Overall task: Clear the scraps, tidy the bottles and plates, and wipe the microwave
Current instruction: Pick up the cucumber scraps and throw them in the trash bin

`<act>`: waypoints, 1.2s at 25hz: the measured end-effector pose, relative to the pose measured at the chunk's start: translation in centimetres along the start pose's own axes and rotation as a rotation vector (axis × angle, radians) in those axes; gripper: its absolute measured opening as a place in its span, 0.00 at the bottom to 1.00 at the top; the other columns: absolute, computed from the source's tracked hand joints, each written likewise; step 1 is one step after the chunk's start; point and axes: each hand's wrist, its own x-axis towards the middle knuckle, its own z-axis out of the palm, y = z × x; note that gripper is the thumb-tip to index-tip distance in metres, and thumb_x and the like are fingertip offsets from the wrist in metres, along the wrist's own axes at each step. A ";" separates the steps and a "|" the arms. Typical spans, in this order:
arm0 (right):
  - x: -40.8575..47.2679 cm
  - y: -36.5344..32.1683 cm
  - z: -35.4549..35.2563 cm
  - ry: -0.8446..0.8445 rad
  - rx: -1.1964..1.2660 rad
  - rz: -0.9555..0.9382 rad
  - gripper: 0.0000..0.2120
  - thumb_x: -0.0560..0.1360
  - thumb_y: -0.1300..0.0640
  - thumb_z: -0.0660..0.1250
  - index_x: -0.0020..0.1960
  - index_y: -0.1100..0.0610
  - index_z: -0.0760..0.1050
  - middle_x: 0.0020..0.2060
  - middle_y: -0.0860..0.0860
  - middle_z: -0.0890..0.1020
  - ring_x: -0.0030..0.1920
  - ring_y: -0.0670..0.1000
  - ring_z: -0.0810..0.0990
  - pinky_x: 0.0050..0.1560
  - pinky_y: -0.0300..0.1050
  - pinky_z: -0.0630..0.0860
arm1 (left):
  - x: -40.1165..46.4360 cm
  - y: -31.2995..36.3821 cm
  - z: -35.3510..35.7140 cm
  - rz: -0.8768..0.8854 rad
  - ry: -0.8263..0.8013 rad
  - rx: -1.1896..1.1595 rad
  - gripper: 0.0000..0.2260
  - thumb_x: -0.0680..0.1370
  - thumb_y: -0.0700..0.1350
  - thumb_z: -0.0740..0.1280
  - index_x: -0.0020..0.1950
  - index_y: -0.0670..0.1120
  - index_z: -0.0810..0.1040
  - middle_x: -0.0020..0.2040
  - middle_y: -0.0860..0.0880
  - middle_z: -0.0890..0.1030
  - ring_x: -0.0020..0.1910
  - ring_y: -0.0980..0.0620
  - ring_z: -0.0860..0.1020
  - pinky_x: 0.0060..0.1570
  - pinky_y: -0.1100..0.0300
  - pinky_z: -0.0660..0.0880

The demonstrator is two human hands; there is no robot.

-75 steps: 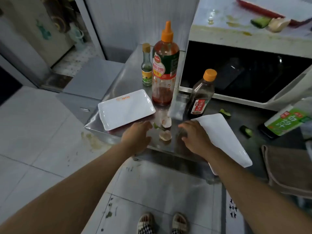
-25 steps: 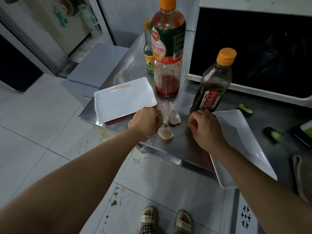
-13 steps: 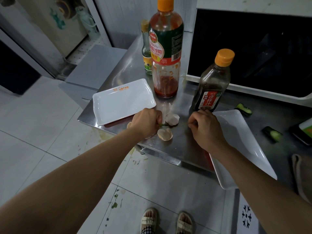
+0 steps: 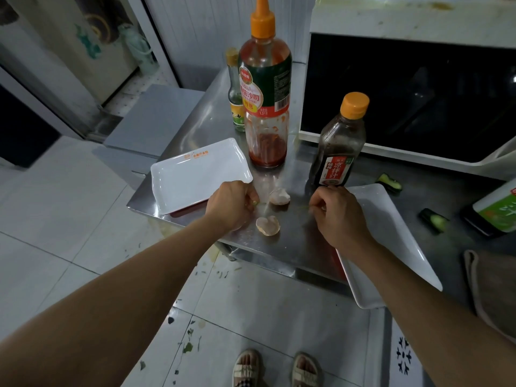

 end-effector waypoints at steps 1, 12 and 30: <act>-0.1 -0.3 -0.4 0.007 0.004 0.004 0.01 0.73 0.64 0.67 0.43 0.61 0.76 0.41 0.55 0.80 0.46 0.54 0.76 0.48 0.50 0.73 | -0.2 0.3 -0.4 0.014 0.015 -0.024 0.10 0.71 0.36 0.66 0.40 0.52 0.78 0.38 0.53 0.78 0.42 0.50 0.77 0.39 0.59 0.72; -2.5 -4.3 -7.5 0.140 -0.020 0.158 0.03 0.74 0.63 0.64 0.42 0.60 0.76 0.39 0.56 0.80 0.40 0.54 0.77 0.40 0.48 0.73 | -2.7 5.8 -7.0 0.012 -0.113 -0.564 0.08 0.72 0.33 0.69 0.40 0.46 0.75 0.42 0.42 0.83 0.41 0.47 0.83 0.37 0.60 0.77; -4.1 -8.6 -17.6 0.474 0.094 0.247 0.09 0.68 0.64 0.74 0.38 0.53 0.76 0.28 0.43 0.76 0.27 0.36 0.73 0.32 0.23 0.68 | -4.6 13.7 -11.4 -0.209 -0.670 -1.362 0.18 0.82 0.51 0.55 0.50 0.38 0.77 0.46 0.41 0.78 0.44 0.47 0.78 0.54 0.53 0.73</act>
